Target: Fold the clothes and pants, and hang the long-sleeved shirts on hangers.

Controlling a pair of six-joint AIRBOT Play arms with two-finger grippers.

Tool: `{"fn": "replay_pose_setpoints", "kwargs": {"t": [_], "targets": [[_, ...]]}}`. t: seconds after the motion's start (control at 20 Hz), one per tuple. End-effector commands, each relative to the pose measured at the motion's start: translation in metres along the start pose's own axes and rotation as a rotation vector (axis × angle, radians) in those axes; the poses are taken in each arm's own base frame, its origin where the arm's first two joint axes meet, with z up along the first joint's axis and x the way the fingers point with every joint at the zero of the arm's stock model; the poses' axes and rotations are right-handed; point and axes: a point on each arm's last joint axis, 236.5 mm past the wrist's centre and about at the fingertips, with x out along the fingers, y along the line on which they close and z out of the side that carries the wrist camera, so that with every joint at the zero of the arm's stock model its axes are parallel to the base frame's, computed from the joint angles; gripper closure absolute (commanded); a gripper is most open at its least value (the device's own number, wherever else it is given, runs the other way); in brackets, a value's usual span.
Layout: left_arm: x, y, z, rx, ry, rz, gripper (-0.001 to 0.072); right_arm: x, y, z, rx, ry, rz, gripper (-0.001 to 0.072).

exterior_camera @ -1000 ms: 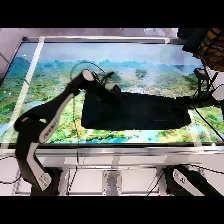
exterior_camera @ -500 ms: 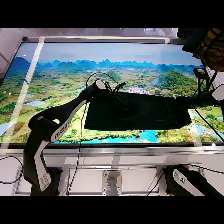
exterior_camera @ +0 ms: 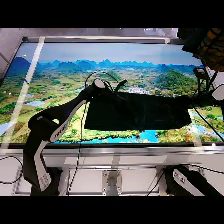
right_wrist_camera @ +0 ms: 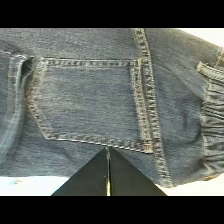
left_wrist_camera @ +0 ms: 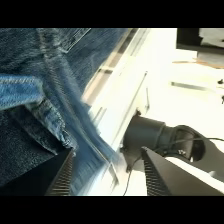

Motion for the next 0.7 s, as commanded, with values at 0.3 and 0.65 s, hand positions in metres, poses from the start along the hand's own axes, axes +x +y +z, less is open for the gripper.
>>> {"fn": "replay_pose_setpoints", "kwargs": {"t": [0.3, 0.65], "targets": [[-0.119, -0.003, 0.021, 0.144, -0.182, 0.331, 0.0627, 0.070, 0.178, -0.013, -0.132, 0.008, 0.380, 0.0698], [-0.237, 0.079, -0.018, -0.024, -0.161, 0.879, 0.0626, 0.143, 0.302, -0.047, -0.293, 0.062, 0.445, 0.0699]]}}
